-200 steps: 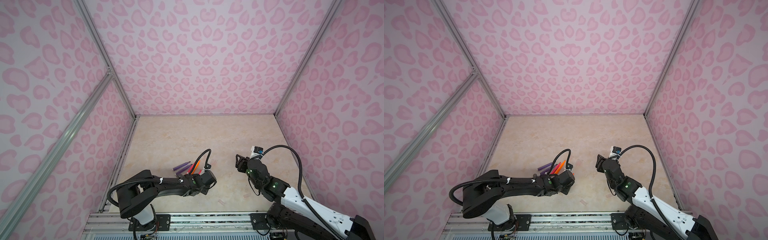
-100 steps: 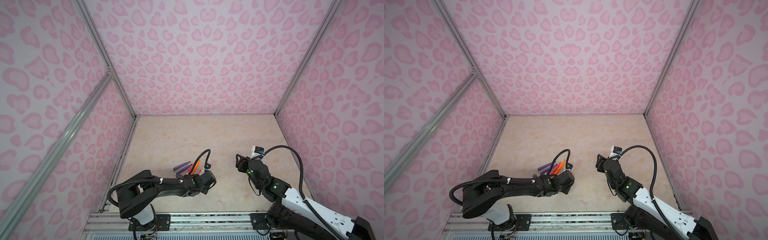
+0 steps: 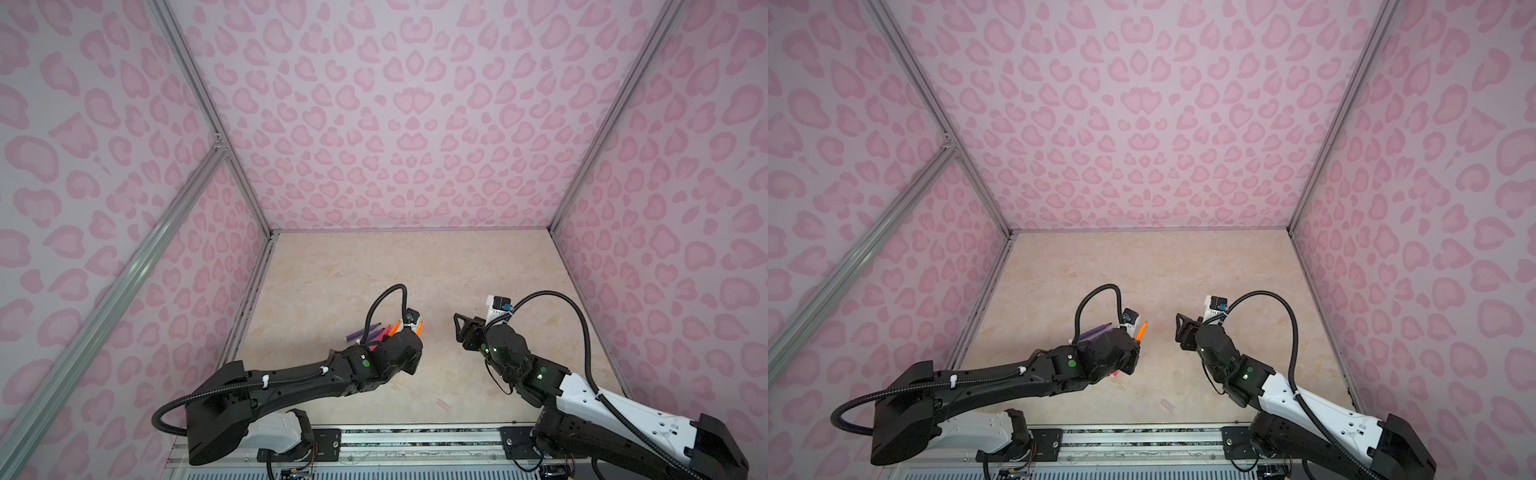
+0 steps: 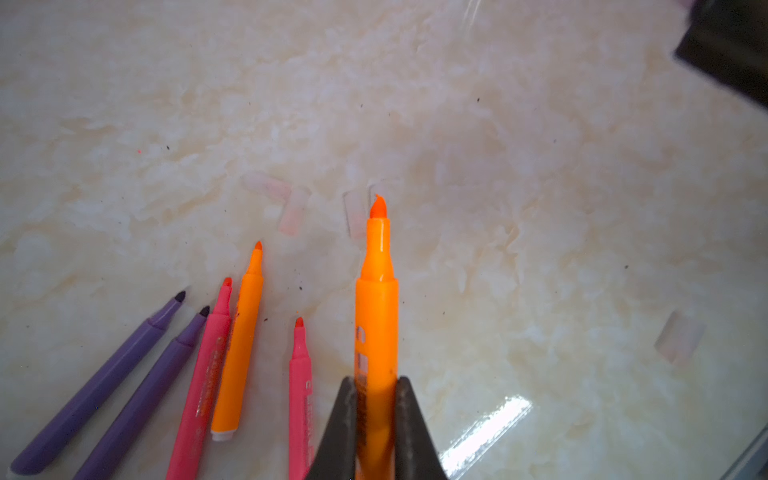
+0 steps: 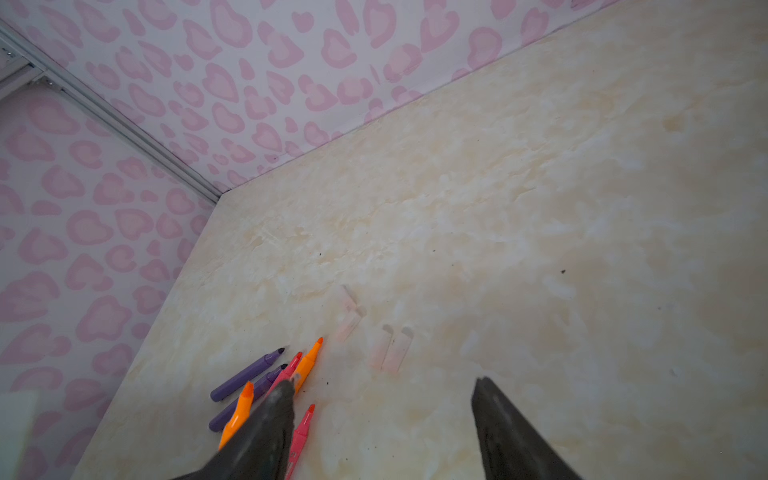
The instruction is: Insert the pens into the pen caps
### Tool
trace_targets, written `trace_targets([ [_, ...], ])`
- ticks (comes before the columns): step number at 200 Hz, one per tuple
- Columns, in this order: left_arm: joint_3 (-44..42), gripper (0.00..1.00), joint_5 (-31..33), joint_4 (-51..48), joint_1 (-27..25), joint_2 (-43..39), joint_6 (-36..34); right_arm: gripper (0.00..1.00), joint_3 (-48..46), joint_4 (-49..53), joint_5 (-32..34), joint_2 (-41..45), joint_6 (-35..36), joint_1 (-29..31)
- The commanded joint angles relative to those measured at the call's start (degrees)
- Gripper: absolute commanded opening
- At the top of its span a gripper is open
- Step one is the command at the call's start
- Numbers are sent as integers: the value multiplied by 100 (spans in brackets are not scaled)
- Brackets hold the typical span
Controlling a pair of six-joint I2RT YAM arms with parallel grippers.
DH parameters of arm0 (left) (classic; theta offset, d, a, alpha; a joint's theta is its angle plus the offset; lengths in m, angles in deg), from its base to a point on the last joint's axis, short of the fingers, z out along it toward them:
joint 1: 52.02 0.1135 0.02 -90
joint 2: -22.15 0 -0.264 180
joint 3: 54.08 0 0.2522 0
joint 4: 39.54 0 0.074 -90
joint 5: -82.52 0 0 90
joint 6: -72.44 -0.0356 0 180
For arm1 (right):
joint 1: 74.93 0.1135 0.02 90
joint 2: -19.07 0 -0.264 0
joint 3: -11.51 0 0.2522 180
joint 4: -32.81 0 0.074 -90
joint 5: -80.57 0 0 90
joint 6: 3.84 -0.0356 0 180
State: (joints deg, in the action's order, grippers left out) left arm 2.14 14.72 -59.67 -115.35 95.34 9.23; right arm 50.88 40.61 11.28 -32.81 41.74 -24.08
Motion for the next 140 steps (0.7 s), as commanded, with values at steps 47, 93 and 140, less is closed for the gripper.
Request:
trace_targets([
  [47,-712,3,-310,1201,14,-1141,-332,65,729,-1236,-173,-1265,76,1103],
  [93,-910,3,-411,1284,10,-1266,-290,63,674,-1948,-138,-1678,-103,1254],
  [140,-1041,3,-436,1407,11,-1527,-400,49,616,-2256,-85,-1859,-463,1317],
])
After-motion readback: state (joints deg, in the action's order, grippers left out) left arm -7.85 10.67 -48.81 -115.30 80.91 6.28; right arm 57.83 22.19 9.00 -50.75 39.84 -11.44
